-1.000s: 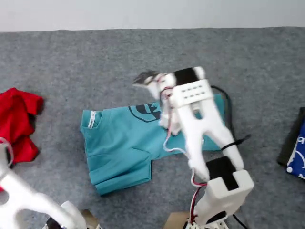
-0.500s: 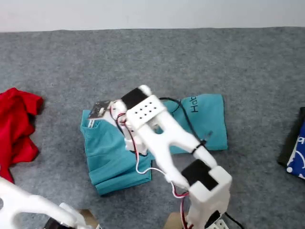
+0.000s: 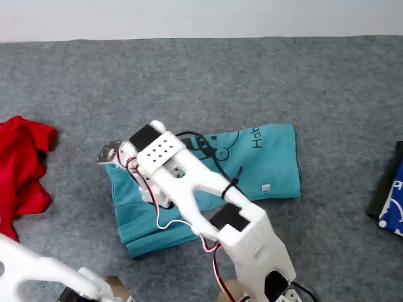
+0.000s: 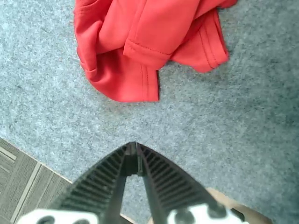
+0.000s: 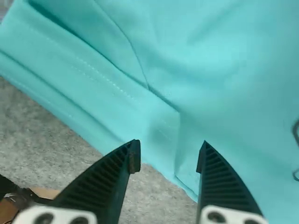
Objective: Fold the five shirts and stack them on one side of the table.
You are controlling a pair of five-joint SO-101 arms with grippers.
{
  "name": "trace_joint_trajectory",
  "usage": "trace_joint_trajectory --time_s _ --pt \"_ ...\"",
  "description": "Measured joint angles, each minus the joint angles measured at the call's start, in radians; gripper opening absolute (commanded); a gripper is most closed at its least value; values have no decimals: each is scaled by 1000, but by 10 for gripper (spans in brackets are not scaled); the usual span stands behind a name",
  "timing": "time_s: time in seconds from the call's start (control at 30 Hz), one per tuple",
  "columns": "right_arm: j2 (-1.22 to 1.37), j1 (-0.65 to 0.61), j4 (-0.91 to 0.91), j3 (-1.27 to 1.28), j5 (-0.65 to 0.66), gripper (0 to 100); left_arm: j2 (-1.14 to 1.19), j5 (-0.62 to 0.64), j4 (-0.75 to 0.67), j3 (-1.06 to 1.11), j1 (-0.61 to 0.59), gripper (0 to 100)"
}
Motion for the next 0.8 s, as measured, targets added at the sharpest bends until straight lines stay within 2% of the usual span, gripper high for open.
trace_joint_trajectory --time_s 0.3,0.57,0.8 --pt "80 -3 0 0 -44 203 0 0 0 0 0 4" --pt "92 -3 0 0 -49 13 0 0 0 0 0 4" --pt "92 -3 0 -25 -49 10 0 0 9 0 0 4"
